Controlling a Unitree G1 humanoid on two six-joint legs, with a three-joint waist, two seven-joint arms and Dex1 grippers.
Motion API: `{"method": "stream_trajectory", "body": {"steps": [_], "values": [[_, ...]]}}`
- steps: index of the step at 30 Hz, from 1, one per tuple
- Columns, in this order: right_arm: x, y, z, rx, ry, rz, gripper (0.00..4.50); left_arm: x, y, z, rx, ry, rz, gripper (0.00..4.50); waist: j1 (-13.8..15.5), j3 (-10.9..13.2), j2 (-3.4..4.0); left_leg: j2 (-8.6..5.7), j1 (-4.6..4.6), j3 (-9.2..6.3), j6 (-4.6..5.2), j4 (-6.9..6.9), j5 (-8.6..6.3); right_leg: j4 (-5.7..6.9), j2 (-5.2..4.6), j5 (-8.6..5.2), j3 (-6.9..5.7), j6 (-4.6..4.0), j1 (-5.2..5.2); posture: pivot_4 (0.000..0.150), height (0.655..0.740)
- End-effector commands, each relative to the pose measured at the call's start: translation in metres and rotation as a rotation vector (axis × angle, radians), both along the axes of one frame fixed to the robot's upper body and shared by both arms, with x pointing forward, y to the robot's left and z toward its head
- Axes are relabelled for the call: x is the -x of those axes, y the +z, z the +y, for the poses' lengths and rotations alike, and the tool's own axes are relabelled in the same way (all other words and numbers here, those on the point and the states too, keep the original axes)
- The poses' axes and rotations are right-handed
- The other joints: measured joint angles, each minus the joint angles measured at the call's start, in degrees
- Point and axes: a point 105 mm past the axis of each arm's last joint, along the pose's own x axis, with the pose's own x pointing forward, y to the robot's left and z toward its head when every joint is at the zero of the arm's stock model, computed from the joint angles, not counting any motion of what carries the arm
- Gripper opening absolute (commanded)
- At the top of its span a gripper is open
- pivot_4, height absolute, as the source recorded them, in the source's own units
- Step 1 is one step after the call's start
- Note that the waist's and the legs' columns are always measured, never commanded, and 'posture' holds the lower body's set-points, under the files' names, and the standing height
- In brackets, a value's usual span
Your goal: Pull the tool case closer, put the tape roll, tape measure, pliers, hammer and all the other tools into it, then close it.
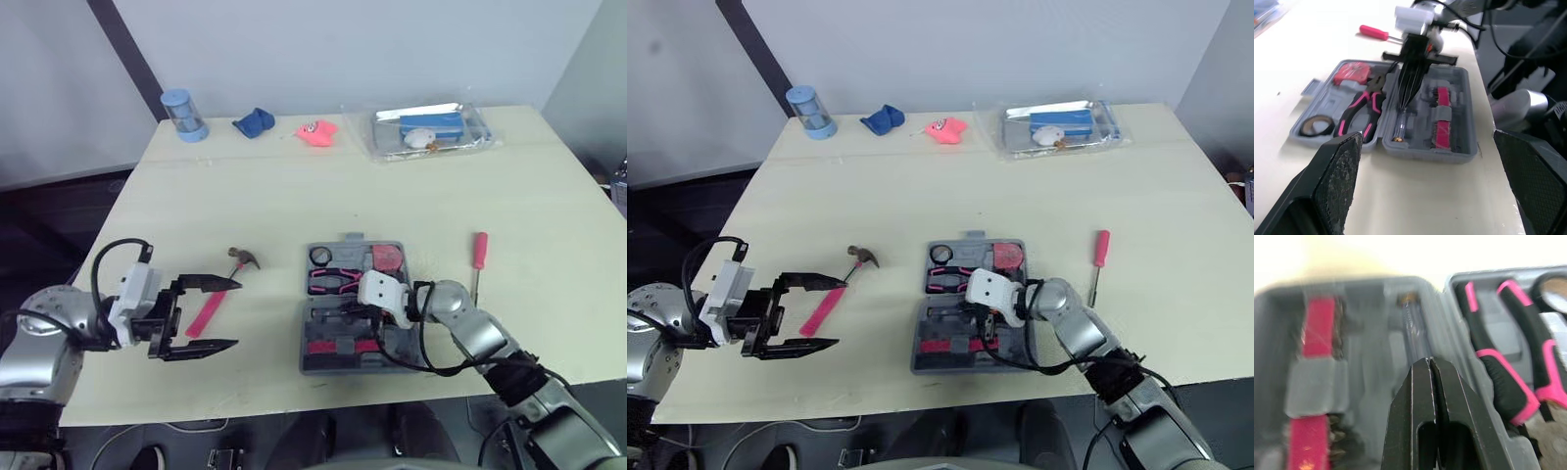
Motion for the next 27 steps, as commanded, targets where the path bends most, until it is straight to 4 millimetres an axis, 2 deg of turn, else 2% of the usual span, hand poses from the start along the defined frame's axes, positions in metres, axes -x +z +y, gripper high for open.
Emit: {"method": "stream_trajectory", "body": {"steps": [1,5,10,13,18,20,22,24,27], "values": [[0.0,0.048,-0.01,-0.183,-0.031,-0.09,0.06,-0.003,0.014,0.005,0.064,0.097,-0.048,4.5,0.0,0.0,0.0,0.0,0.0,0.0,0.0,0.0,0.0,0.0,0.0,0.0,0.0,0.0,0.0,0.15,0.74],[0.007,0.061,-0.045,-0.257,-0.131,-0.099,0.06,-0.004,0.012,0.015,0.14,0.262,-0.046,4.5,0.2,0.0,-0.01,0.0,0.01,-0.01,0.0,-0.01,0.0,-0.02,-0.02,0.0,0.0,0.0,0.03,0.15,0.74],[0.012,0.06,-0.1,-0.302,-0.335,-0.106,0.06,-0.005,0.004,0.036,0.206,0.491,-0.048,4.5,0.6,0.0,0.0,0.01,0.04,-0.01,0.0,-0.01,0.0,0.02,-0.05,0.0,0.02,0.0,0.04,0.15,0.74],[0.017,0.054,-0.146,-0.298,-0.521,-0.118,0.06,0.0,-0.009,0.058,0.227,0.671,-0.04,4.5,0.9,0.0,-0.01,0.01,0.05,0.03,0.01,-0.02,-0.01,-0.02,-0.08,0.0,0.06,0.0,0.06,0.15,0.74],[0.032,0.039,-0.225,-0.275,-0.823,-0.14,0.06,0.022,-0.043,0.09,0.22,0.892,0.013,4.5,1.4,0.0,-0.02,0.02,0.14,0.18,0.01,-0.06,-0.01,0.0,-0.09,0.0,0.22,0.0,0.08,0.15,0.74],[0.04,0.034,-0.245,-0.268,-0.898,-0.138,0.06,0.031,-0.053,0.098,0.206,0.949,0.027,4.5,1.7,0.0,-0.02,0.03,0.19,0.24,0.02,-0.08,-0.01,0.0,-0.09,0.01,0.27,0.01,0.11,0.15,0.74],[0.047,0.029,-0.255,-0.257,-0.933,-0.127,0.06,0.037,-0.06,0.102,0.196,0.983,0.037,4.5,1.8,0.0,-0.03,0.05,0.25,0.25,0.02,-0.08,-0.01,0.0,-0.11,0.02,0.29,-0.02,0.18,0.15,0.74],[0.061,0.017,-0.281,-0.256,-1.028,-0.102,0.59,0.051,-0.074,0.113,0.186,1.063,0.06,4.5,2.0,0.0,-0.04,0.08,0.35,0.25,0.03,-0.1,-0.02,-0.01,-0.15,0.04,0.28,-0.05,0.29,0.15,0.74],[0.076,0.007,-0.303,-0.257,-1.121,-0.091,1.88,0.062,-0.083,0.122,0.178,1.131,0.066,4.5,2.0,0.0,-0.01,0.09,1.1,0.3,0.34,-0.35,-0.21,-0.27,-0.16,0.01,0.31,-0.05,1.0,0.15,0.74]]}}
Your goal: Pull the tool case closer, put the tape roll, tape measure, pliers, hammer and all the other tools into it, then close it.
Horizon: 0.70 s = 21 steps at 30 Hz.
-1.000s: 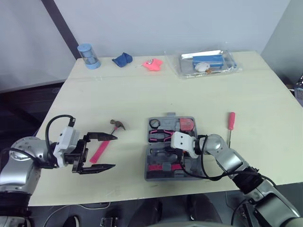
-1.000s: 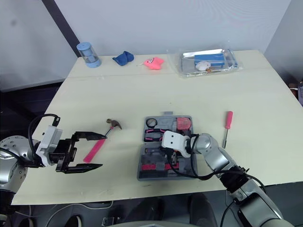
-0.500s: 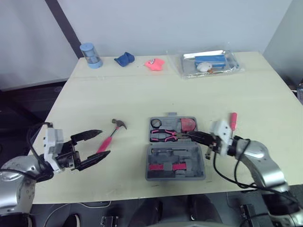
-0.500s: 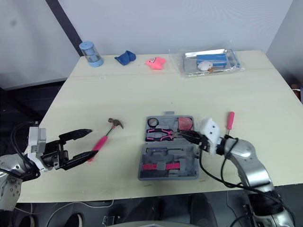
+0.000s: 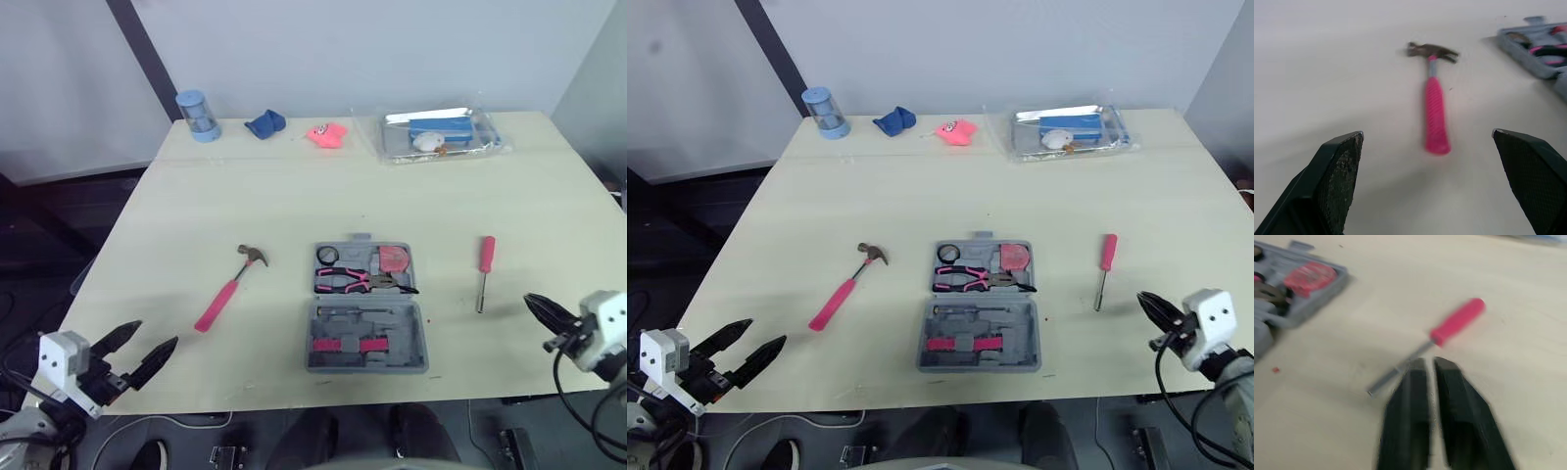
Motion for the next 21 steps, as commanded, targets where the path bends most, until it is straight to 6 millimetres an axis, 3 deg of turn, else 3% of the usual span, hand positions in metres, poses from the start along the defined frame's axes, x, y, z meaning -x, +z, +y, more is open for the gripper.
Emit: {"method": "stream_trajectory", "body": {"steps": [1,5,13,21], "values": [[0.014,0.005,-0.024,-0.002,-0.092,-0.037,2.45,0.011,0.002,0.017,-0.036,0.087,-0.017,4.5,0.0,0.0,-0.01,0.02,0.02,0.0,0.04,0.0,-0.03,-0.03,0.01,-0.01,-0.02,0.0,0.04,0.15,0.74],[0.026,-0.003,-0.035,-0.014,-0.131,-0.019,4.45,0.016,-0.001,0.02,-0.036,0.113,-0.014,4.5,-0.1,0.0,-0.01,0.06,0.06,-0.01,0.05,0.02,-0.03,-0.03,0.01,0.0,-0.02,0.01,0.11,0.15,0.74],[0.024,0.0,-0.031,-0.026,-0.132,-0.03,4.45,0.017,-0.004,0.016,-0.033,0.1,-0.009,4.5,-0.2,-0.1,0.07,0.1,0.08,0.02,0.05,0.02,-0.03,-0.04,0.01,0.0,-0.01,0.01,0.13,0.15,0.74],[0.019,0.017,-0.015,-0.032,-0.079,-0.06,4.45,0.007,0.001,0.008,-0.029,0.054,-0.025,4.5,-0.1,-0.1,0.09,0.1,0.07,0.01,0.05,0.02,-0.03,-0.05,0.01,0.0,0.01,0.01,0.13,0.15,0.74]]}}
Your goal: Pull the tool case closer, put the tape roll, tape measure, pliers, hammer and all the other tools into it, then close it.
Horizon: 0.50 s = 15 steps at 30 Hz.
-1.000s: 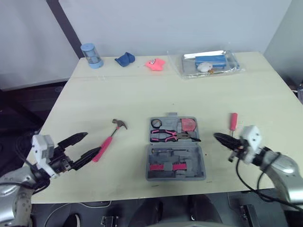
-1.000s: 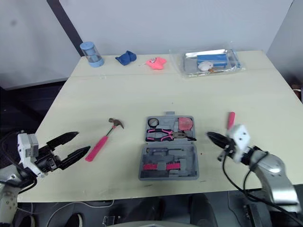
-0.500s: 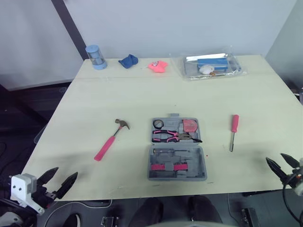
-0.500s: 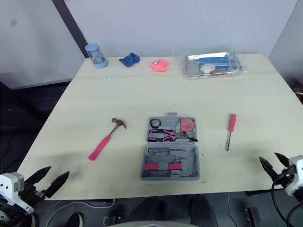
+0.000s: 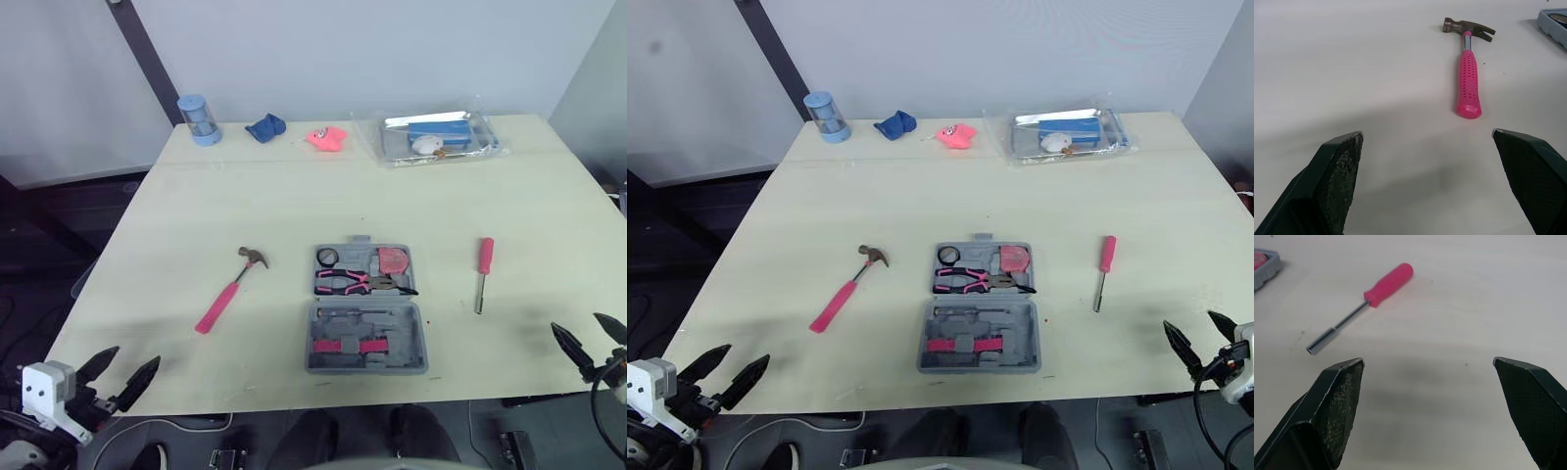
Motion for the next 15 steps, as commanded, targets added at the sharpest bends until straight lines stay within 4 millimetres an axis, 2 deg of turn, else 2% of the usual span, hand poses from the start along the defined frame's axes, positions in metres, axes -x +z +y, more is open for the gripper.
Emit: {"method": "stream_trajectory", "body": {"steps": [1,3,8,15], "values": [[-0.002,0.017,0.011,-0.001,0.045,-0.047,4.45,-0.007,0.012,-0.004,-0.018,-0.032,-0.036,4.5,0.0,0.0,0.0,0.0,0.0,0.0,0.0,0.0,0.0,0.0,0.0,0.0,0.0,0.0,0.0,0.15,0.74],[-0.003,0.02,0.018,-0.005,0.079,-0.047,4.45,-0.011,0.015,-0.007,-0.01,-0.042,-0.04,4.5,0.0,0.0,0.0,0.0,0.0,0.0,0.0,0.0,0.0,0.0,-0.01,0.0,0.01,0.0,0.0,0.15,0.74],[-0.011,0.041,0.052,-0.036,0.247,-0.077,4.45,-0.041,0.024,-0.02,-0.019,-0.061,-0.059,4.5,0.1,0.0,0.01,0.01,0.0,-0.01,0.0,0.01,0.0,0.0,0.0,0.0,-0.01,0.01,0.0,0.15,0.74],[-0.014,0.055,0.087,-0.061,0.433,-0.064,4.45,-0.074,0.035,-0.038,-0.073,-0.101,-0.043,4.5,0.1,0.0,0.0,0.01,-0.01,-0.03,-0.13,0.01,0.07,-0.01,0.02,0.01,-0.06,0.01,-0.01,0.15,0.74]]}}
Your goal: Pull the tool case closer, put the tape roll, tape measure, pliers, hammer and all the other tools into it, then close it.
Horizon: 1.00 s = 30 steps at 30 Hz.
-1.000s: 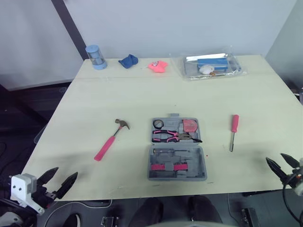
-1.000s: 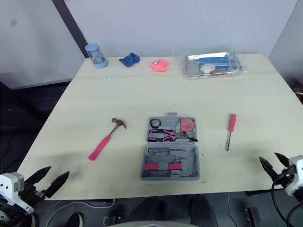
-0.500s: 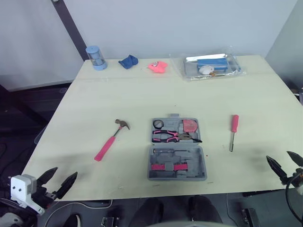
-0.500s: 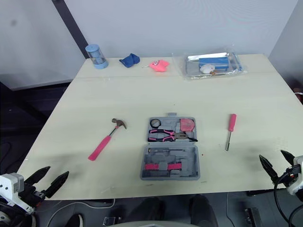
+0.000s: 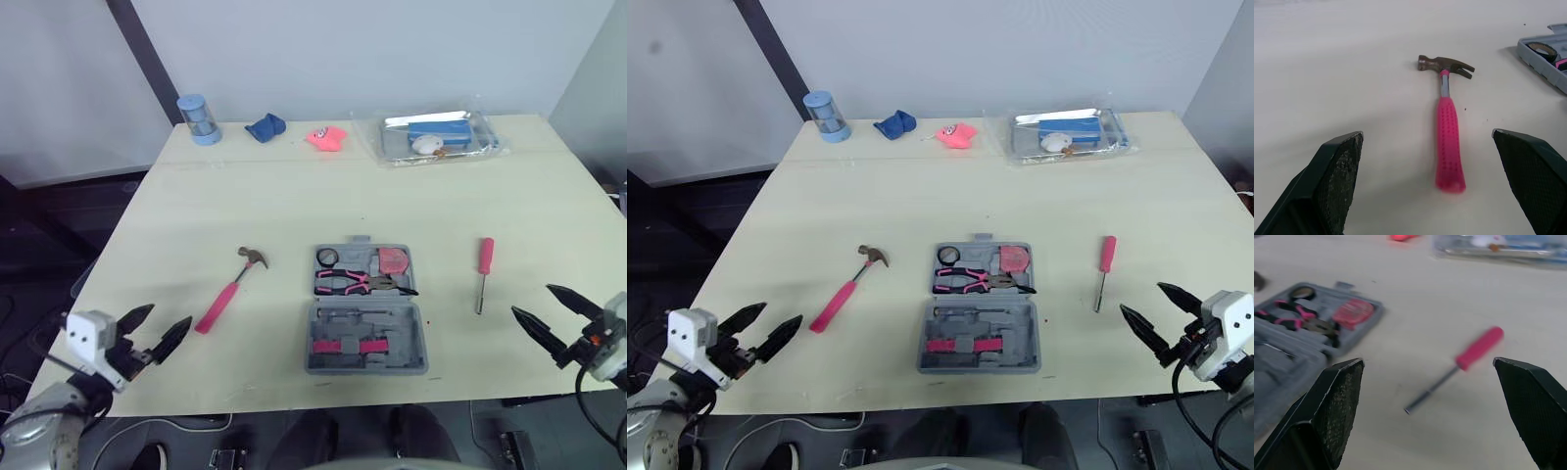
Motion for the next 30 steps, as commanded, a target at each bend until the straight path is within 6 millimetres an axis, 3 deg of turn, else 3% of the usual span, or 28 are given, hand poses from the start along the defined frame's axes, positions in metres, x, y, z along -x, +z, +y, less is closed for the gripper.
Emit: {"method": "stream_trajectory", "body": {"steps": [1,12,30], "values": [[0.002,0.013,0.021,-0.004,0.112,-0.022,4.45,-0.016,0.014,-0.008,-0.047,-0.011,-0.013,4.5,0.1,0.0,0.0,0.0,-0.01,0.0,0.0,0.0,0.0,0.0,0.0,0.0,0.0,0.0,0.0,0.15,0.74],[0.004,0.029,0.062,0.045,0.403,-0.09,4.45,-0.065,0.012,-0.029,-0.117,-0.038,0.032,4.5,0.4,0.0,-0.01,-0.01,-0.01,-0.01,-0.09,0.01,0.05,0.01,0.04,0.01,-0.09,0.01,0.0,0.15,0.74],[-0.008,0.045,0.083,0.08,0.554,-0.195,4.45,-0.114,-0.013,-0.063,-0.122,-0.051,0.17,4.5,1.1,0.0,-0.05,-0.03,-0.06,-0.02,-0.16,0.07,0.09,0.05,0.03,0.02,-0.07,0.02,-0.04,0.15,0.74]]}}
